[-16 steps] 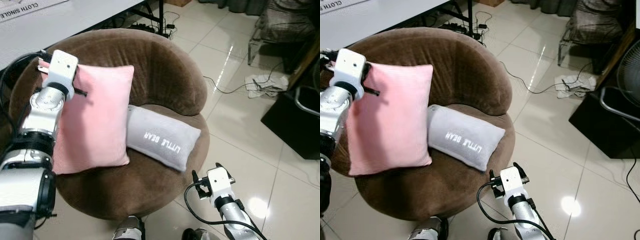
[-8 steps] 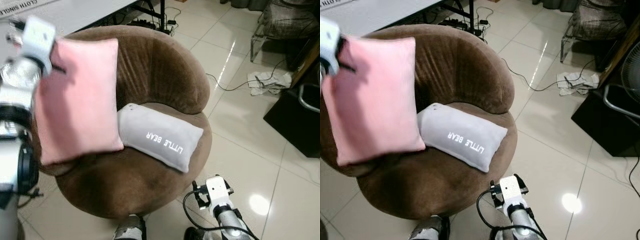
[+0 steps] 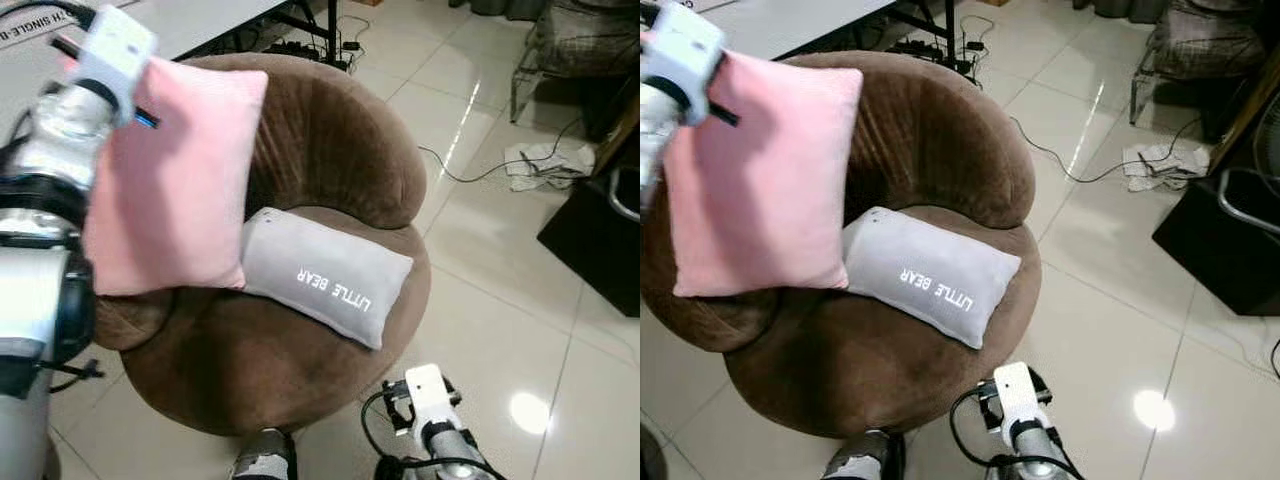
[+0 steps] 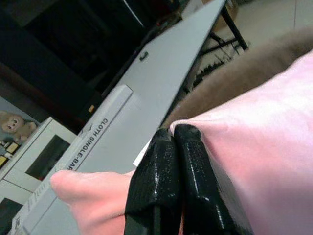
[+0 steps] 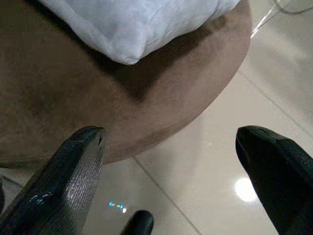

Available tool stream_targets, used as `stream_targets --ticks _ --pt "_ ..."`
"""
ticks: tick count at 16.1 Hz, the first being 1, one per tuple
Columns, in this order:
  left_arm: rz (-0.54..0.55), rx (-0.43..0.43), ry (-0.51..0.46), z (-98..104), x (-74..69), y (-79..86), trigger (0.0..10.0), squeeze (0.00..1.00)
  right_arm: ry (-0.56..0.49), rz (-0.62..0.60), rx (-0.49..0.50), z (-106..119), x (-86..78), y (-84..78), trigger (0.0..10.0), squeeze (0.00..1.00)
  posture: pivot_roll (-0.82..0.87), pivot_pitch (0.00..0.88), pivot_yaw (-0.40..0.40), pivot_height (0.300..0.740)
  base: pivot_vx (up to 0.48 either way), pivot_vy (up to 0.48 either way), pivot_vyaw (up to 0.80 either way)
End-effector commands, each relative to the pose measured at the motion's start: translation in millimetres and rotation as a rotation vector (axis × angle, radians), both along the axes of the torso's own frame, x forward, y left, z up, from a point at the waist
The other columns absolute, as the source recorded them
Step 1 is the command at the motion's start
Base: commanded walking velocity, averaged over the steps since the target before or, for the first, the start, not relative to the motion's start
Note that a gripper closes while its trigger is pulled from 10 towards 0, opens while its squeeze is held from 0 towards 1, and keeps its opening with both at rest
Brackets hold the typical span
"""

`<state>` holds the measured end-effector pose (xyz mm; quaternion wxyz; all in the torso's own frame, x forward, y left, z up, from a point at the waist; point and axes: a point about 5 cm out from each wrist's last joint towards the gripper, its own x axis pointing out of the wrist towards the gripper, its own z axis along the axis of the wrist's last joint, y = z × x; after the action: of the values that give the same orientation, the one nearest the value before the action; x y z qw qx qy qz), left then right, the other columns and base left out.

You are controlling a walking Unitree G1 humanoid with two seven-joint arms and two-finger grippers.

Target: Move the pillow to the sofa from floor

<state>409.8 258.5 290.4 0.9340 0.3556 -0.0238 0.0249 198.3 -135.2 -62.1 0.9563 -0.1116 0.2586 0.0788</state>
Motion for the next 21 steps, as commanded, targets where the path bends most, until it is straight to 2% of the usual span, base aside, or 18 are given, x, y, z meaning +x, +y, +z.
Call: stream_targets --ticks 1,2,4,5,6,7,8,9,10,11,13,16,21 --pt "0.028 0.019 -0.024 10.0 0.2 1.7 0.0 0.0 0.032 -0.01 -0.012 -3.9 -4.3 -1.7 10.0 0.09 0.07 0.113 0.088 0.74 0.0 0.0 0.0" --pt "0.037 0.032 0.017 0.3 2.6 -3.8 0.0 0.0 0.049 -0.024 -0.014 -5.7 -6.4 -2.5 10.0 0.09 0.05 0.117 0.095 0.74 0.0 0.0 0.0" --pt "0.052 0.048 0.038 -8.8 4.5 -9.4 0.0 0.0 0.028 -0.034 -0.01 -4.8 -7.0 -0.9 10.0 0.09 0.02 0.13 0.106 0.74 0.0 0.0 0.0" --pt "0.053 0.049 0.04 -9.6 4.7 -10.2 0.0 0.09 0.02 -0.034 -0.008 -4.1 -6.8 -0.3 10.0 0.09 0.02 0.13 0.106 0.74 0.0 0.0 0.0" --pt "0.063 0.096 0.09 -22.9 6.1 -16.2 0.0 0.02 0.01 -0.049 -0.008 -4.7 -10.1 0.0 10.0 0.09 -0.01 0.15 0.116 0.74 0.0 0.0 0.0" --pt "0.064 0.112 0.109 -28.0 6.7 -19.4 0.0 0.03 0.015 -0.06 -0.01 -6.1 -13.0 -0.6 10.0 0.09 -0.02 0.161 0.118 0.74 0.0 0.0 0.0" --pt "0.06 0.134 0.137 -34.3 7.2 -23.0 0.0 1.0 0.028 -0.07 -0.013 -8.2 -16.9 -1.1 10.0 0.09 -0.05 0.18 0.124 0.74 0.0 0.0 0.0" --pt "0.064 0.148 0.15 -38.2 7.5 -25.3 4.4 1.0 0.039 -0.077 -0.015 -10.2 -20.8 -1.3 10.0 0.09 -0.06 0.197 0.125 0.74 0.0 0.0 0.0" --pt "0.068 0.154 0.155 -39.5 7.5 -25.9 4.4 1.0 0.044 -0.08 -0.016 -11.1 -22.8 -1.2 10.0 0.09 -0.07 0.205 0.127 0.74 0.0 0.0 0.0" --pt "0.055 0.151 0.172 -43.4 7.9 -29.3 10.0 1.0 0.054 -0.086 -0.018 -12.7 -25.8 -1.3 10.0 0.09 -0.07 0.213 0.127 0.74 0.0 0.0 0.0" --pt "0.048 0.189 0.19 -50.2 7.9 -33.4 10.0 1.0 0.081 -0.098 -0.024 -16.8 -33.9 -0.2 10.0 0.1 -0.1 0.255 0.132 0.74 0.0 0.0 0.0" --pt "0.066 0.207 0.206 -54.6 6.7 -30.4 10.0 1.0 0.093 -0.104 -0.025 -19.4 -41.0 1.0 10.0 0.09 -0.11 0.28 0.133 0.74 0.0 0.0 0.0" --pt "0.094 0.152 0.165 -44.4 7.1 -25.3 10.0 1.0 0.055 -0.102 -0.026 -17.7 -44.1 1.5 10.0 0.09 -0.1 0.276 0.125 0.74 0.0 0.0 0.0"
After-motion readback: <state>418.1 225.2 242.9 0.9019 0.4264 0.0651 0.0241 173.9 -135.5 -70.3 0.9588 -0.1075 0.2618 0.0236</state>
